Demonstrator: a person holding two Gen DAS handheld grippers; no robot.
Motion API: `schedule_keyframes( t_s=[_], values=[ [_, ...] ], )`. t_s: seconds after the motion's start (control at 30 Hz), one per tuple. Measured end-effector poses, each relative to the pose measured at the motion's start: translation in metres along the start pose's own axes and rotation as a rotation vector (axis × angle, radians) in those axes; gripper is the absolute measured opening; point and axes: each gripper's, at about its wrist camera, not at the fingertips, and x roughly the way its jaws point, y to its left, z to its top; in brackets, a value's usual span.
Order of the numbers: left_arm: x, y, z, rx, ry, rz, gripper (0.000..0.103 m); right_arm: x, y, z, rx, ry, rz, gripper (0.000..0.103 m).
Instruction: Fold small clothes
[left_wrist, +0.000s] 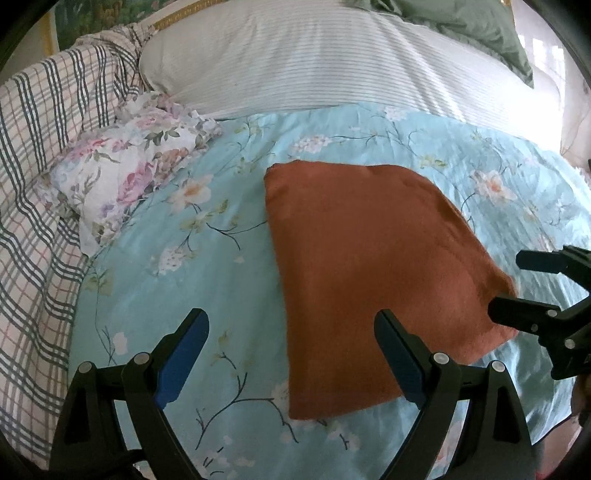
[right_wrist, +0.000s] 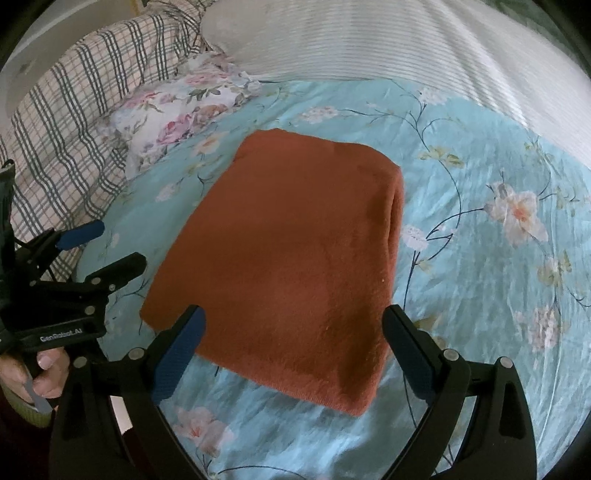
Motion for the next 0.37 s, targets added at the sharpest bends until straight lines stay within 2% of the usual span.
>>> schedule_keyframes(
  t_s=[0.37],
  values=[
    [0.0066,0.0051,0.0051,-0.021,0.009,0.009,0.092,0.0081,-0.0070,0.0049,0.010,0.005,0.009,0.096]
  ],
)
